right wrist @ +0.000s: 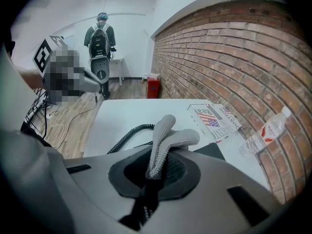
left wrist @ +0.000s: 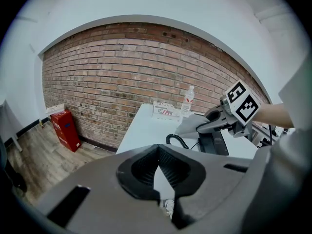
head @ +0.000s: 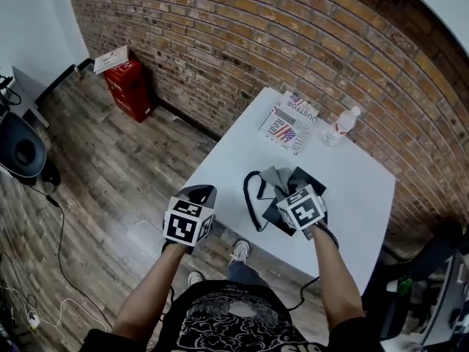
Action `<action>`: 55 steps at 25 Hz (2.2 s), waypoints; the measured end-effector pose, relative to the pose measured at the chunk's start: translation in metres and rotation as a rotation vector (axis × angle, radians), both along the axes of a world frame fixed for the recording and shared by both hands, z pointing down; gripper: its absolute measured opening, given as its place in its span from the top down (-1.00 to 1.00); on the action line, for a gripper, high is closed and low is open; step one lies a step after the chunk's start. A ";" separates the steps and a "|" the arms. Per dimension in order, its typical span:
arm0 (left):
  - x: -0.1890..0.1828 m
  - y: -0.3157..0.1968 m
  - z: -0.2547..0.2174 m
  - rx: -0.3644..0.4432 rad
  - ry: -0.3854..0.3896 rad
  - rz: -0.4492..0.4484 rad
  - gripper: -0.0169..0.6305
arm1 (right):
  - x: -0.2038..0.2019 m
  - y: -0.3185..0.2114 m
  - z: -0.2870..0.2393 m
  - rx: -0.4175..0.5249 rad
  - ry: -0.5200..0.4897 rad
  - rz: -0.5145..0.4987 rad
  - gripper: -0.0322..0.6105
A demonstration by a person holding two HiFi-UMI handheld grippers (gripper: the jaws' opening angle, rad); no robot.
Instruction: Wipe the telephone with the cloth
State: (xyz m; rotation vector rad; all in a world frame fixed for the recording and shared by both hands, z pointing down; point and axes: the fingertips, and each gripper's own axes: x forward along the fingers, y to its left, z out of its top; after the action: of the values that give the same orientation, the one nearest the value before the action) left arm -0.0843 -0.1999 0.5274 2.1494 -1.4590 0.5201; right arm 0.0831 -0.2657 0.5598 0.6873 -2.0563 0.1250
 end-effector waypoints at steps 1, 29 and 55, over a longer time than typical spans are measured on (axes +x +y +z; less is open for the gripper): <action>-0.001 0.002 0.000 0.000 -0.001 0.001 0.93 | -0.001 0.003 0.001 -0.001 -0.003 -0.001 0.87; -0.025 0.058 -0.003 0.005 -0.032 0.052 0.93 | -0.035 0.080 0.018 -0.069 -0.121 0.117 0.87; 0.008 0.043 -0.087 0.207 -0.002 0.157 0.93 | 0.049 0.124 -0.148 0.308 -0.464 0.453 0.87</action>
State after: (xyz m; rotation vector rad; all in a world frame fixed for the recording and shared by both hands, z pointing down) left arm -0.0765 -0.1567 0.4407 2.4406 -1.4058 0.4422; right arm 0.1320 -0.1421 0.4117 1.4217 -2.3458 0.2479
